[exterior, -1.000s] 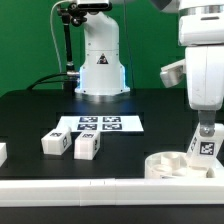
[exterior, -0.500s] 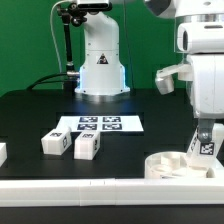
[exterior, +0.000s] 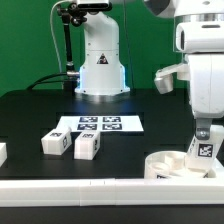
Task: Assemble stool
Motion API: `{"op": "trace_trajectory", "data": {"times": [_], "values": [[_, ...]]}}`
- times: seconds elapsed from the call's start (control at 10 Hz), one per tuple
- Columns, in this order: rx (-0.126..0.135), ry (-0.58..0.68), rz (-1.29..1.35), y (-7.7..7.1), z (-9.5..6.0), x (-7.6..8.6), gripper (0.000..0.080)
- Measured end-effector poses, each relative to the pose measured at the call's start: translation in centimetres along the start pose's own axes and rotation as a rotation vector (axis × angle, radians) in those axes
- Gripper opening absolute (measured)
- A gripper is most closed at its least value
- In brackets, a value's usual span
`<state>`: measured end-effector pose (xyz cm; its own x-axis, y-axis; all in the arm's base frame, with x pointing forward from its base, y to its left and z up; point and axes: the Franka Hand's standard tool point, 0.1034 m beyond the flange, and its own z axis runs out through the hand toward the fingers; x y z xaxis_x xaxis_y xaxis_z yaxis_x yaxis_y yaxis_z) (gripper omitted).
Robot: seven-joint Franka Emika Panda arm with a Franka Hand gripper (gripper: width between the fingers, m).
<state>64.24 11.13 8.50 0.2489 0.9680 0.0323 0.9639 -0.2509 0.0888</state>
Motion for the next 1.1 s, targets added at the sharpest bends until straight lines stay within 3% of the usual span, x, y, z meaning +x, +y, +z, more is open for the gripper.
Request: {"op": "trace_trajectory", "data": {"times": [0.5, 1.1], "values": [[0.065, 0.013, 0.513, -0.15, -0.01, -0.66, 0.0340], [0.062, 0.010, 0.952, 0.02, -0.01, -0.61, 0.0340]]}}
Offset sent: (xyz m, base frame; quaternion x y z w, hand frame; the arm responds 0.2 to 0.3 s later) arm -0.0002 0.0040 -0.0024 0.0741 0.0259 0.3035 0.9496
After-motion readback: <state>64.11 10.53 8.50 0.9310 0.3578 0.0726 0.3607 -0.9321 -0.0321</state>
